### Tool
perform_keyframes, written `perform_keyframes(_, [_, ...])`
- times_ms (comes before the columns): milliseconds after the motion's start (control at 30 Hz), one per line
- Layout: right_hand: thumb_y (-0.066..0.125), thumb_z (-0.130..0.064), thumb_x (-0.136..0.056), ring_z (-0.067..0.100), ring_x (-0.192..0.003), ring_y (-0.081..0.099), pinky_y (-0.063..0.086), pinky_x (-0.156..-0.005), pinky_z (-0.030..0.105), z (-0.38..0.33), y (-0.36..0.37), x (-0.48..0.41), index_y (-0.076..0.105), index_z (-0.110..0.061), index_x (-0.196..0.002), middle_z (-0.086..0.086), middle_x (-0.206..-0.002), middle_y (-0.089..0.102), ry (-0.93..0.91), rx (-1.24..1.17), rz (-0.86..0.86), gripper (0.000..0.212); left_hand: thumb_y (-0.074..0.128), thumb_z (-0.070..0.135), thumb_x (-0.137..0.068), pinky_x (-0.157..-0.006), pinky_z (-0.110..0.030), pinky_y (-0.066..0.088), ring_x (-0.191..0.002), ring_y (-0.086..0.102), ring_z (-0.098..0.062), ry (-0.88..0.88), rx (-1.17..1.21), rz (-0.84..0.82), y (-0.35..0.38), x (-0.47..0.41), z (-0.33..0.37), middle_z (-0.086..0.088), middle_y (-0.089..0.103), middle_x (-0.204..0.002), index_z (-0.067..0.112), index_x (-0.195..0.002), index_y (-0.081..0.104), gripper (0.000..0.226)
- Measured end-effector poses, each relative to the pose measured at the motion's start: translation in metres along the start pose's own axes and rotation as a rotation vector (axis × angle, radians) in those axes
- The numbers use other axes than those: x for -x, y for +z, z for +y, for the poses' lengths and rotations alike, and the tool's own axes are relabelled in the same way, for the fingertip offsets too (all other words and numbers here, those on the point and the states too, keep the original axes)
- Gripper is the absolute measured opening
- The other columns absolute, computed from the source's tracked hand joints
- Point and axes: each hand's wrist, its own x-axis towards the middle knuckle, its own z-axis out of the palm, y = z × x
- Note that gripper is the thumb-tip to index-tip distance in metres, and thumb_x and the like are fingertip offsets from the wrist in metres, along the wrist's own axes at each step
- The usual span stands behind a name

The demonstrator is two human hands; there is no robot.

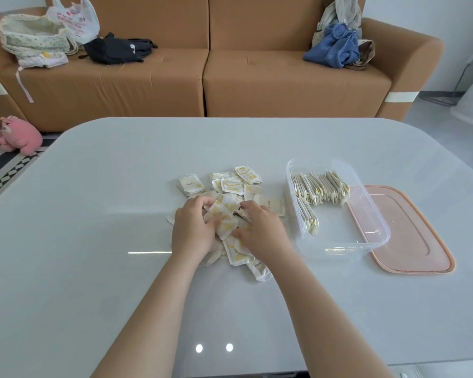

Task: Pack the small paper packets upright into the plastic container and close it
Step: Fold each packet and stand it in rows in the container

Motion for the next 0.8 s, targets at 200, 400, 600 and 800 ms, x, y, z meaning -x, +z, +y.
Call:
perform_keyframes(200, [0.061,-0.027,-0.089,0.023,-0.097,0.062,0.040,-0.071,0.025,0.000,-0.012,0.002,0.061,-0.018,-0.118,0.003,-0.097,0.069,0.058,-0.205,0.175,0.030,0.071,0.016,-0.079,-0.060,-0.025,0.041,-0.061,0.052,-0.013,-0.135,0.235,0.028,-0.008,0.012,0.015,0.005,0.063,-0.065,0.019,-0.077,0.070,0.004])
perform_keyframes(400, [0.064,-0.020,-0.084,0.021,-0.079,0.062,0.052,-0.069,0.031,-0.012,-0.035,0.006,0.063,-0.012,-0.102,0.004,-0.085,0.064,0.262,-0.922,0.152,0.020,0.070,0.018,-0.079,-0.060,-0.020,0.046,-0.058,0.056,-0.002,-0.155,0.442,0.170,-0.039,0.022,0.036,0.010,0.066,-0.064,0.024,-0.078,0.070,0.006])
perform_keyframes(600, [0.057,-0.008,-0.092,0.021,-0.075,0.063,0.054,-0.066,0.033,-0.010,-0.053,0.020,0.064,-0.009,-0.092,0.007,-0.083,0.064,0.492,-1.537,-0.184,0.008,0.074,0.016,-0.073,-0.056,-0.018,0.041,-0.056,0.051,-0.006,-0.150,0.579,0.040,-0.054,0.033,0.049,0.009,0.061,-0.061,0.019,-0.074,0.067,0.008])
perform_keyframes(800, [0.055,-0.008,-0.093,0.026,-0.079,0.066,0.055,-0.081,0.044,-0.012,-0.062,0.024,0.061,-0.008,-0.087,0.008,-0.083,0.064,0.492,-1.662,-0.294,0.008,0.071,0.020,-0.047,-0.073,-0.038,0.037,-0.066,0.046,-0.022,-0.285,0.869,-0.220,-0.050,0.032,0.051,-0.008,0.047,-0.067,0.017,-0.060,0.057,0.019])
